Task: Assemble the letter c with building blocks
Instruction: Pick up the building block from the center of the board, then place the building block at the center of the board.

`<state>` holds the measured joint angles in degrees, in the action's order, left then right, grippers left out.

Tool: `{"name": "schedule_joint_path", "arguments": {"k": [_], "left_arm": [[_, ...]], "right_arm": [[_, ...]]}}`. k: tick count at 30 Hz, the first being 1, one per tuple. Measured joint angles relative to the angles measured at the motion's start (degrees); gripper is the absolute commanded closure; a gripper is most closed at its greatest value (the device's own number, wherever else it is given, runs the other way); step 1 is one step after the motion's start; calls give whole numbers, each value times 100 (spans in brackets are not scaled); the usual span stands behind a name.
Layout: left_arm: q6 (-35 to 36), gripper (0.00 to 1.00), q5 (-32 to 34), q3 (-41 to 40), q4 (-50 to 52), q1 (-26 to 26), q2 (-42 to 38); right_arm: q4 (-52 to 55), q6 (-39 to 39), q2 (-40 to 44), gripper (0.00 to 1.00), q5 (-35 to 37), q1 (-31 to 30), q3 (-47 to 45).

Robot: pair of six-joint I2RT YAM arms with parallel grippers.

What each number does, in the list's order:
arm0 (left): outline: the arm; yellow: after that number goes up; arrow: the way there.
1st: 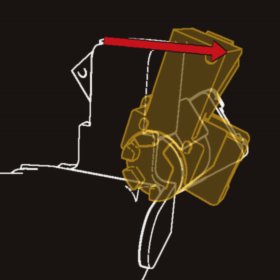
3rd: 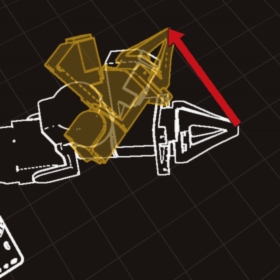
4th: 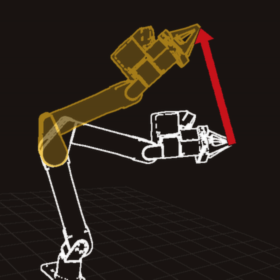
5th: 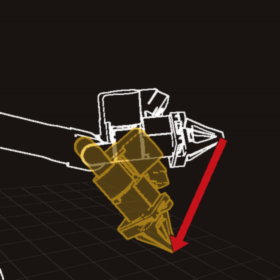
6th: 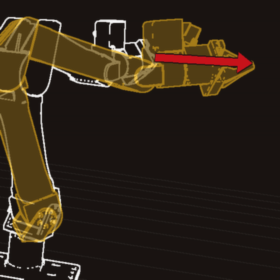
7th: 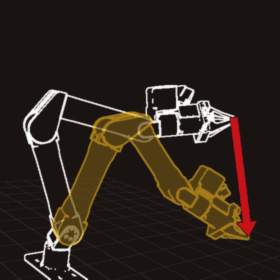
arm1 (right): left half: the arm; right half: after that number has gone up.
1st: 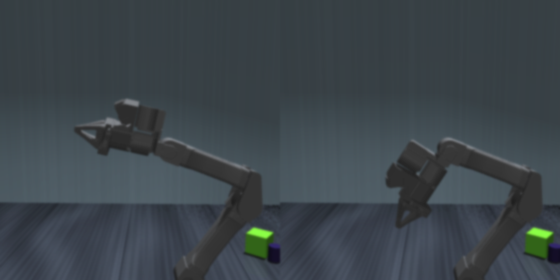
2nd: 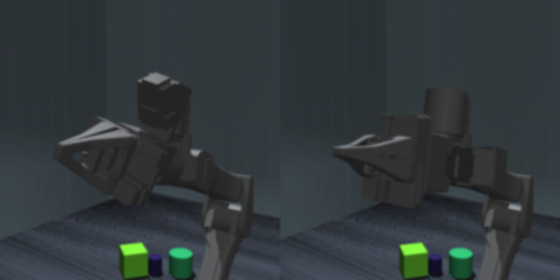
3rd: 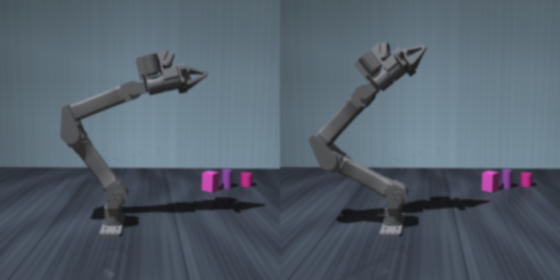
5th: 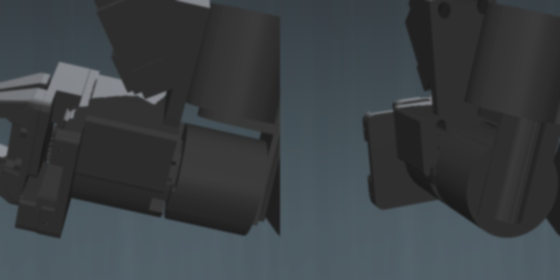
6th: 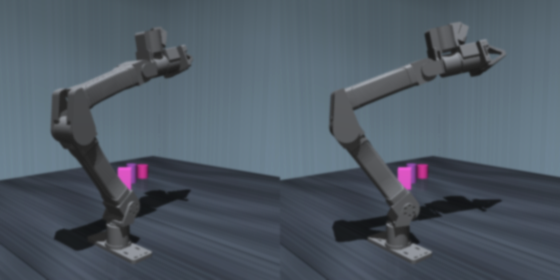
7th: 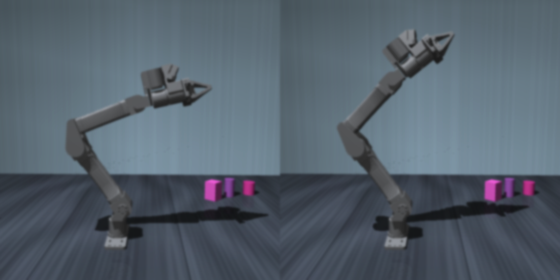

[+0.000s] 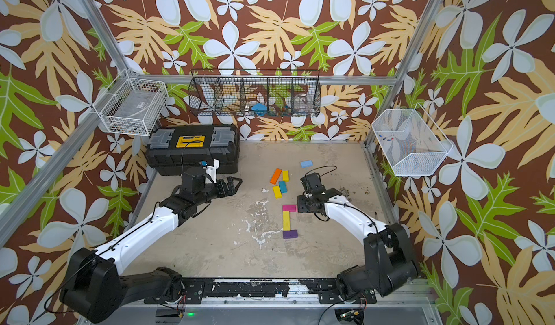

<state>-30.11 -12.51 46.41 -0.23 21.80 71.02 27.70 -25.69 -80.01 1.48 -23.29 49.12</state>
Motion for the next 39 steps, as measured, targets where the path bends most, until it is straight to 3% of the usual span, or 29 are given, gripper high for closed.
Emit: {"name": "schedule_joint_path", "arguments": {"k": [12,32,39], "left_arm": [[-107,0,-79,-98,7,0,-125],[-175,0,-92,-138,4,0,-157],[-232,0,-107,-138,0,0,-146]], "right_arm": [[-28,-592,459,46,-33,-706,-1005],[-118,-837,494,40,151,-820,-1353],[-142,-855,481,32,153,-857,-1353]]}}
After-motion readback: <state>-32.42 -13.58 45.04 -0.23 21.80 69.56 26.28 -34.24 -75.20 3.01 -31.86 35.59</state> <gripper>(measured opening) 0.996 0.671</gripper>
